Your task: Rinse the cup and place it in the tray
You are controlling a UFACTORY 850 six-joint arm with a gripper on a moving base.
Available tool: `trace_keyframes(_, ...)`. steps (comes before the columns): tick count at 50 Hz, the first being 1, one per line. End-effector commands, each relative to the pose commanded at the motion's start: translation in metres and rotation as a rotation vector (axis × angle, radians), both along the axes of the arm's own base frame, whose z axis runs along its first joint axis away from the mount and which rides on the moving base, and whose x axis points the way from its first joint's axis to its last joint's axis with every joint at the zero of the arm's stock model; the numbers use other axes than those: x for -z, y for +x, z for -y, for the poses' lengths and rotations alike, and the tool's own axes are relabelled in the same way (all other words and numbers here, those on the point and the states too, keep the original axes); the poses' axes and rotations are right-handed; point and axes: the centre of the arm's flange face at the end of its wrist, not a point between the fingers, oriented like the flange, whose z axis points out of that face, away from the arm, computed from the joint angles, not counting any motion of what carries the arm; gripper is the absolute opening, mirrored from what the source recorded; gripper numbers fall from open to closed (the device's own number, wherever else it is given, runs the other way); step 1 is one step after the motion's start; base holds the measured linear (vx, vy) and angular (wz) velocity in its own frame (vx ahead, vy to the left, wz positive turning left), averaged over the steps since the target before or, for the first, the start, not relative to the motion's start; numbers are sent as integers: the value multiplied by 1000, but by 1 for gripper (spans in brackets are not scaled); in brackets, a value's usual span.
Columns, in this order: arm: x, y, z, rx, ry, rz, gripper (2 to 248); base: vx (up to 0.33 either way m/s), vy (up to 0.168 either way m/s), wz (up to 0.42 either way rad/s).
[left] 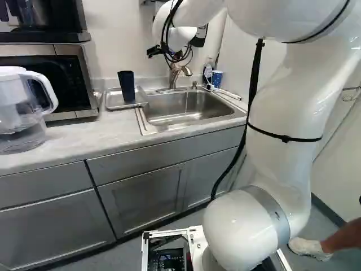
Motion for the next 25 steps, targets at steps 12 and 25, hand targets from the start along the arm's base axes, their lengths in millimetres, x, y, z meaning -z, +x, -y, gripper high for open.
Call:
trace_keyframes(12,-1,-24,6,0,-1,-6,247,0,0,0)
trace_keyframes(25,0,-52,11,-6,-6,-33,247,0,0,0)
